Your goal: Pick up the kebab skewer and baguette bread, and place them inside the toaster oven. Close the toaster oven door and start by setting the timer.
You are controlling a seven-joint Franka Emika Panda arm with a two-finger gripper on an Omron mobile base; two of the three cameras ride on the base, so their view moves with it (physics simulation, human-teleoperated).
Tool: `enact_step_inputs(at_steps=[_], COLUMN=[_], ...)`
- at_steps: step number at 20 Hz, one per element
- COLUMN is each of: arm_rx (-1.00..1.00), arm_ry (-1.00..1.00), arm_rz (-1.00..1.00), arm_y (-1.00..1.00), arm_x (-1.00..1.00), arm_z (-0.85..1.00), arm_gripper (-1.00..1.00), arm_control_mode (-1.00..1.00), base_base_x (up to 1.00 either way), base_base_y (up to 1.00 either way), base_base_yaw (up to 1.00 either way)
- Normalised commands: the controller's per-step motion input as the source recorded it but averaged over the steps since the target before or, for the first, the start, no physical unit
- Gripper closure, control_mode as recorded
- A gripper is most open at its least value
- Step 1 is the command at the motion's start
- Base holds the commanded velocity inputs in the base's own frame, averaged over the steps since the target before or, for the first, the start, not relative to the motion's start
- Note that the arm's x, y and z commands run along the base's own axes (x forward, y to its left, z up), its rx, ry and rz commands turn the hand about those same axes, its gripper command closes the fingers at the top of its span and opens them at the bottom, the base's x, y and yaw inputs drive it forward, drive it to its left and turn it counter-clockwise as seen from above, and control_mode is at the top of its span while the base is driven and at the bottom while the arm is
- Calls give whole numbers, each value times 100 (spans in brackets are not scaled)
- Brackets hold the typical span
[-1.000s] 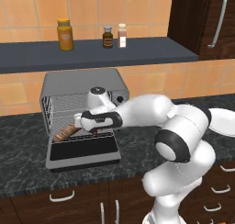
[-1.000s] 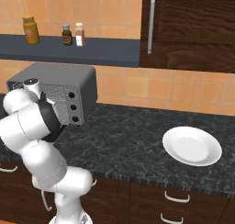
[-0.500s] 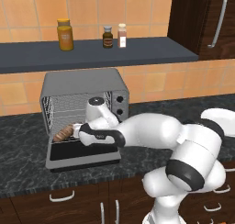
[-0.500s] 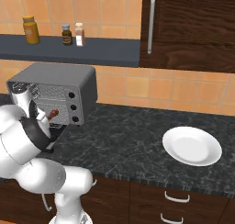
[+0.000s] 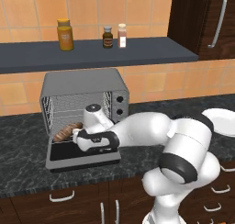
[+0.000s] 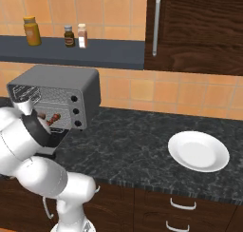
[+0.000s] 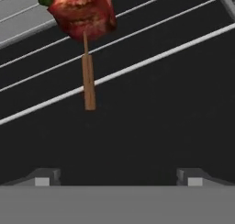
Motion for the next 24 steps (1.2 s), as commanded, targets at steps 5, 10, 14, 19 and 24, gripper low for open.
enact_step_inputs(at_steps=[5, 10, 14, 19, 24], arm_rx=[0, 0, 0, 0, 0], arm_ry=[0, 0, 0, 0, 0], arm_rz=[-8, -8, -9, -8, -7], arm_y=[11, 2, 0, 0, 0], arm_x=[17, 21, 58, 59, 73], arm_z=[-26, -29, -14, -14, -2], arm_gripper=[-100, -100, -100, -100, -100], arm_control_mode=[-100, -100, -100, -100, -100], base_base_x=[0, 0, 0, 0, 0], base_base_y=[0, 0, 0, 0, 0], base_base_yaw=[0, 0, 0, 0, 0])
